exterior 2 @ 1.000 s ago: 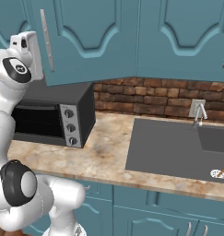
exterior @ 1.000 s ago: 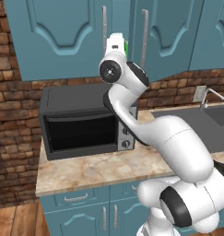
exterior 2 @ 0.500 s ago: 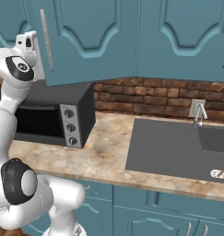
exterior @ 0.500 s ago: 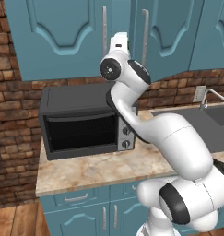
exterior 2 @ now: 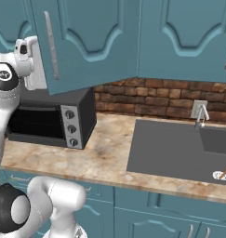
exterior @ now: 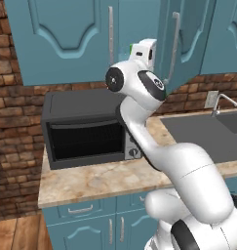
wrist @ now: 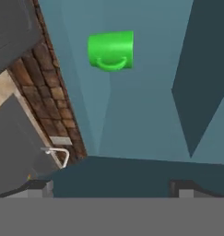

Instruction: Open the cabinet directly in front. Then move the liquor and the mug to the dining counter with the jar on it.

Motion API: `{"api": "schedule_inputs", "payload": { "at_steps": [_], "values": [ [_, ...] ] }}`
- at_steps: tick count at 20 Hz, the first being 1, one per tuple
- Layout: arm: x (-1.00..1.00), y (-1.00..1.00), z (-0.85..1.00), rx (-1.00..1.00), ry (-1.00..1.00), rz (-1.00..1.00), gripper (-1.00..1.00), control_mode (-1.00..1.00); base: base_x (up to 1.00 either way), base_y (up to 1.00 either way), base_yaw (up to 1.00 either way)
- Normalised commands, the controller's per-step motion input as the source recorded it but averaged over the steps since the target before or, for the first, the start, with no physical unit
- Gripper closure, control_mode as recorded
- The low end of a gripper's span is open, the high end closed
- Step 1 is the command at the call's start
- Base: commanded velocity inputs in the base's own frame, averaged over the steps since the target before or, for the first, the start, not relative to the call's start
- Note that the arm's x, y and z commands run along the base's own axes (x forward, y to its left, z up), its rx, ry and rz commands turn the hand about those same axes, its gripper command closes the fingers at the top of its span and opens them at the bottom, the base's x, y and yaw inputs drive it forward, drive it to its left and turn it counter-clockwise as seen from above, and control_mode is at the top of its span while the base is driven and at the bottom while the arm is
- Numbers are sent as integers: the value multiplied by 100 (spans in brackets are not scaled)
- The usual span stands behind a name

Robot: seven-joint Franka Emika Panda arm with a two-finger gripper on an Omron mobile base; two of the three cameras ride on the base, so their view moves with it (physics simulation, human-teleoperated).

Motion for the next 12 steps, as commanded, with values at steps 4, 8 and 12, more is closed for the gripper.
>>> {"api": "schedule_inputs", "payload": {
  "at_steps": [4,8,12],
  "values": [
    [-89,-89,0,0,0,-33,-100,-100,0,0,0],
    [-34,-100,0,1,-4,-13,-100,-100,0,0,0],
    [-14,-100,0,7,-3,-7,-100,-100,0,0,0]
  ]
}}
